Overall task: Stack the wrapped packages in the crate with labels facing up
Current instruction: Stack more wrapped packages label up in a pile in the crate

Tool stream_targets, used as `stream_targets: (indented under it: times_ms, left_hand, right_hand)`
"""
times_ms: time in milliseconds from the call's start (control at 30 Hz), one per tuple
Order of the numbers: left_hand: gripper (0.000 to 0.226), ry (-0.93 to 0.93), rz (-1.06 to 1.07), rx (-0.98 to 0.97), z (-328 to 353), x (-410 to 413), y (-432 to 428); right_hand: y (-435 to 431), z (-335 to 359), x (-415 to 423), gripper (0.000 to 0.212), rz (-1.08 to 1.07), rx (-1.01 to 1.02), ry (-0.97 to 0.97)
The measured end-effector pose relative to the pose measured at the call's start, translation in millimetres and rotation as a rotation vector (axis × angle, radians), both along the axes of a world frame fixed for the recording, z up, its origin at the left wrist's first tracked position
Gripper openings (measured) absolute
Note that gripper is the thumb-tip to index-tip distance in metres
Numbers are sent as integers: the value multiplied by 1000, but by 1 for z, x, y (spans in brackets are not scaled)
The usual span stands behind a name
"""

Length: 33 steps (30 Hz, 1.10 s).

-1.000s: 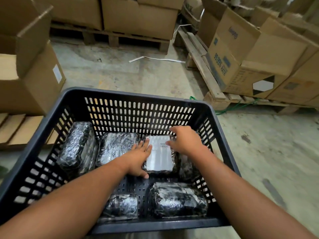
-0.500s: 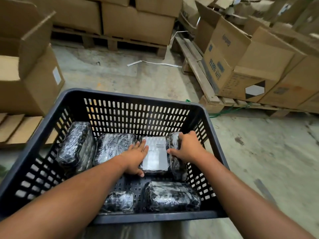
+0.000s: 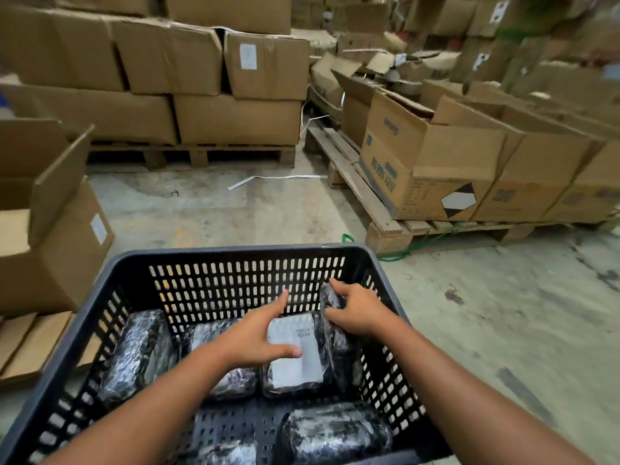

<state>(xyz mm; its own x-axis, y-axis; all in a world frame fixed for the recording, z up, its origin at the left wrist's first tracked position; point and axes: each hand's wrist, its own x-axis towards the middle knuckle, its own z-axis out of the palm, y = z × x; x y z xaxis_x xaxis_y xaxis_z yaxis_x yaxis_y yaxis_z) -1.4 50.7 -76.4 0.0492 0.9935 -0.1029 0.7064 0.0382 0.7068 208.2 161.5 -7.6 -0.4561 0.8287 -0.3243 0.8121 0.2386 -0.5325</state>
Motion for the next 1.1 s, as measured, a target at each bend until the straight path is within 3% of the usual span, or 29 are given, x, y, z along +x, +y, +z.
stream_targets:
  times_ms: [167,367,433,533,633,700,833,933,1100]
  left_hand:
    - [135,-166,-39,136,37,22,-14]
    - [131,-17,-14,438,64,40,-18]
    - [125,-50,-10,486,72,33,-20]
    - [121,-253,5,473,81,14,-26]
    - [117,-639,72,440,89,-8,-31]
    - [113,-808,116,436,92,-17,-33]
    - [108,-1016,184,301,88,-29,-33]
    - [121,-1013,225,109,81,-34,-30]
    - [153,-722,178,9,58,-31,-27]
  right_hand:
    - [6,43,-9,72,-190,-160,414]
    - [3,76,-25,70,-219,-372,649]
    - [0,81,-28,76,-187,-378,660]
    - [-2,84,-28,79,-124,-373,636]
    - [0,78,-24,67,-92,-82,573]
    - [1,68,-19,71,-61,95,545]
    - [-2,51,-18,125,95,-310,638]
    - [-2,37,-22,141,241,-233,510]
    - [-1,4,-16,145,263,-246,399]
